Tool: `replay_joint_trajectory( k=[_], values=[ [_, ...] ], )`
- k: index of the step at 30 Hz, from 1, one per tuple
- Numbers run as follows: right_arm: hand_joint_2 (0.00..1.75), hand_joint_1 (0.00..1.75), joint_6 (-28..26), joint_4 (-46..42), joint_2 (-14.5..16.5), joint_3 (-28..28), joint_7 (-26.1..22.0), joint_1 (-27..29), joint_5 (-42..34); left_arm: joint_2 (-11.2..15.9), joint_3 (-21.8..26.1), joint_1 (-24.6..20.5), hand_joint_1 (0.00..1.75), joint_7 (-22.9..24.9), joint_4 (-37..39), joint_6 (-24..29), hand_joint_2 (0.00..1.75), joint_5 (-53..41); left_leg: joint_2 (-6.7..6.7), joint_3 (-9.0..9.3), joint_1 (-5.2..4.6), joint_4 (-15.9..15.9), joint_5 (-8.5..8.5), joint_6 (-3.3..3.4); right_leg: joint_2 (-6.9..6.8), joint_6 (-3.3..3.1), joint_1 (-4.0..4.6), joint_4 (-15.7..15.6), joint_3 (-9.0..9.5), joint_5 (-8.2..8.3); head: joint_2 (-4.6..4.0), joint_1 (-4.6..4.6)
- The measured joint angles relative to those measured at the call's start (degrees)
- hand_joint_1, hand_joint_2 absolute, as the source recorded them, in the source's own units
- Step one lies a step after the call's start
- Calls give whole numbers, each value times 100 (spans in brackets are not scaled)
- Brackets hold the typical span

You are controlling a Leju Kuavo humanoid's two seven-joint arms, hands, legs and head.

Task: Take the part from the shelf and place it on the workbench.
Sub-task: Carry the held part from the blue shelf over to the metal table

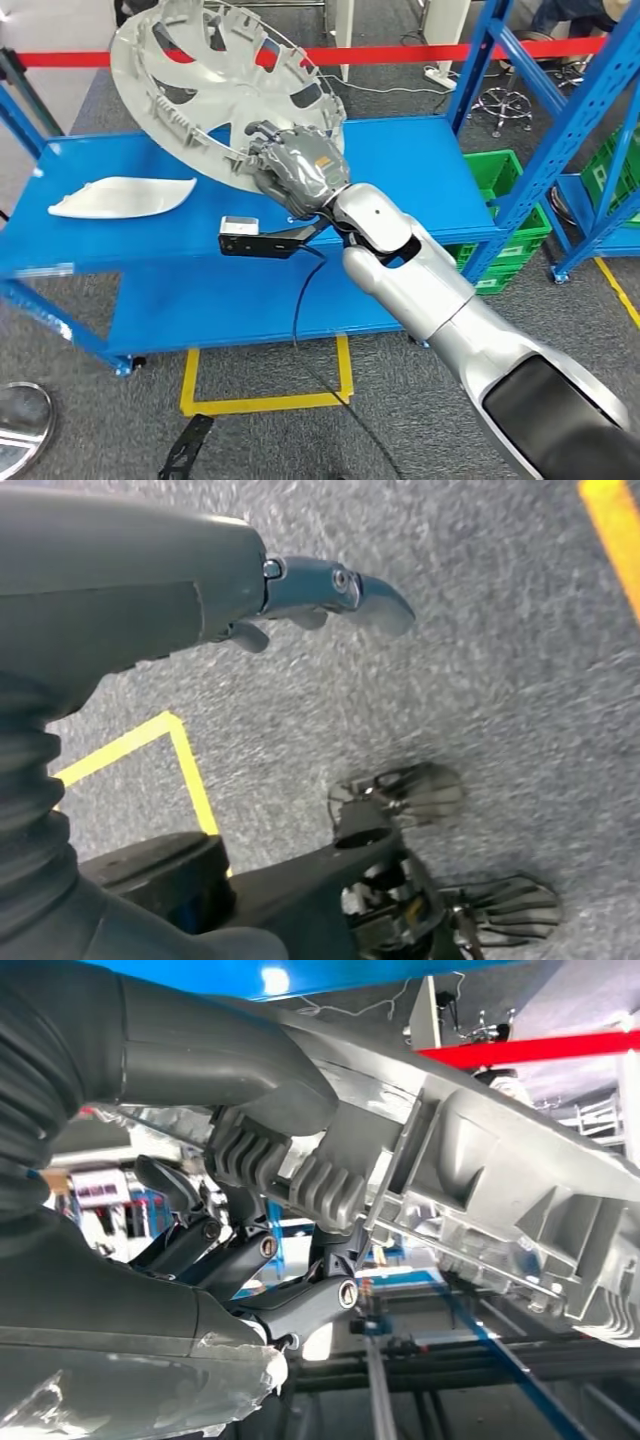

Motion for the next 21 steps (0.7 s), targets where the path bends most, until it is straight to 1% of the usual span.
replay_joint_trajectory(
  k=[1, 2, 3, 4, 5, 6, 7, 8, 9, 10, 11, 12, 13, 14, 15, 16, 17, 18, 19, 20, 21],
  values=[
    [175, 175, 1, 0, -11, -1, -4, 7, -2, -3, 1, 1, 0, 0, 0, -2, 175, 0, 3, -53, -2, 0, 56, 27, -9, 20, -2, 322, -88, -296, 0, 20],
    [175, 175, 2, 0, -16, -2, -10, 10, -4, -7, 1, 0, 0, 0, 0, -3, 175, -1, 3, -116, -8, 1, 111, 46, -12, 34, -2, 718, -174, -575, 0, 34],
    [175, 175, 2, 0, -17, -2, -17, 11, -5, -9, 1, -1, 0, 0, 0, -5, 175, -1, 3, -183, -17, 2, 167, 56, -13, 43, -1, 1086, -239, -762, 0, 36],
    [175, 175, 1, 0, -17, -2, -22, 12, -8, -9, 1, -1, 0, 0, 0, -7, 175, -3, 3, -253, -26, 3, 225, 60, -13, 43, 0, 1320, -239, -824, 0, 36],
    [175, 175, 0, 0, -18, -2, -27, 13, -10, -9, 1, 0, 0, 0, 0, -10, 175, -6, 3, -325, -33, 4, 281, 60, -13, 36, 3, 1371, -146, -772, 0, 36],
    [175, 175, -2, 0, -19, -4, -31, 13, -12, -10, 1, 2, 0, 0, 0, -15, 175, -10, 2, -394, -38, 5, 338, 54, -13, 20, 9, 1216, 53, -647, 0, 34],
    [175, 175, -4, 0, -19, -7, -33, 12, -14, -11, 1, 2, 0, 0, 0, -19, 175, -14, 1, -453, -41, 8, 393, 42, -13, -4, 17, 896, 335, -532, 0, 36],
    [175, 175, -6, -1, -19, -11, -39, 10, -17, -12, 1, 2, 0, 0, 0, -22, 175, -19, -1, -507, -47, 11, 443, 22, -11, -29, 30, 491, 650, -508, 0, 35],
    [175, 175, -9, -3, -18, -19, -50, 11, -19, -13, 1, 2, 0, 0, 0, -26, 175, -25, -3, -543, -48, 12, 496, -4, -9, -52, 43, 141, 898, -528, 0, 29],
    [175, 175, -11, -5, -17, -31, -62, 10, -19, -14, 1, 2, 0, 0, 0, -31, 175, -33, -3, -567, -47, 6, 548, -37, -6, -71, 60, -104, 1047, -573, 0, 36],
    [175, 175, -15, -7, -17, -46, -75, 11, -18, -14, 0, 1, 0, 0, 0, -34, 175, -41, -3, -585, -43, -6, 602, -74, -1, -91, 76, -218, 1094, -605, 0, 42],
    [175, 175, -19, -9, -17, -63, -90, 15, -14, -13, 0, 2, 0, 0, 0, -37, 175, -49, -3, -598, -38, -21, 656, -111, -2, -119, 80, -238, 1059, -565, 0, 49],
    [175, 175, -25, -8, -17, -79, -99, 15, -11, -13, 1, 3, 0, 0, 0, -38, 175, -55, -1, -622, -32, -26, 656, -149, -6, -154, 74, -248, 1017, -511, 0, 61],
    [175, 175, -33, -8, -17, -91, -107, 16, -8, -13, 0, 5, 0, 0, 0, -38, 175, -57, -1, -658, -30, 20, 563, -182, -12, -195, 61, -254, 968, -452, 0, 54],
    [175, 175, -40, -8, -16, -97, -113, 16, -6, -13, 1, 9, 0, 0, 0, -38, 175, -59, 0, -717, -29, 172, 355, -212, -20, -233, 46, -268, 909, -383, 0, 43],
    [175, 175, -48, -8, -16, -103, -113, 14, -5, -13, 1, 9, 0, 0, 0, -38, 175, -60, 2, -796, -23, 442, 57, -235, -24, -258, 37, -273, 840, -316, 0, 32],
    [175, 175, -54, -9, -15, -107, -113, 13, -4, -12, 1, 9, 0, 0, 0, -38, 175, -60, 2, -884, -23, 804, -244, -254, -24, -274, 36, -272, 759, -251, 0, 20],
    [175, 175, -56, -9, -16, -110, -113, 15, -3, -11, 1, 7, 0, 0, 0, -38, 175, -60, 2, -960, -20, 1186, -459, -268, -24, -280, 35, -271, 674, -182, 0, 14],
    [175, 175, -57, -9, -16, -114, -112, 19, -3, -10, 1, 6, 0, 0, 0, -38, 175, -60, 2, -989, -17, 1477, -524, -280, -25, -279, 34, -269, 587, -113, 0, 13],
    [175, 175, -57, -9, -17, -116, -112, 24, -2, -9, 0, 5, 0, 0, 0, -38, 175, -61, 2, -952, -14, 1625, -452, -290, -24, -272, 32, -267, 499, -44, 0, 10],
    [175, 175, -57, -9, -17, -120, -112, 29, -3, -9, 1, 3, 0, 0, 0, -38, 175, -61, 3, -837, -6, 1608, -297, -298, -23, -260, 27, -264, 413, 23, 0, 9]
  ],
)
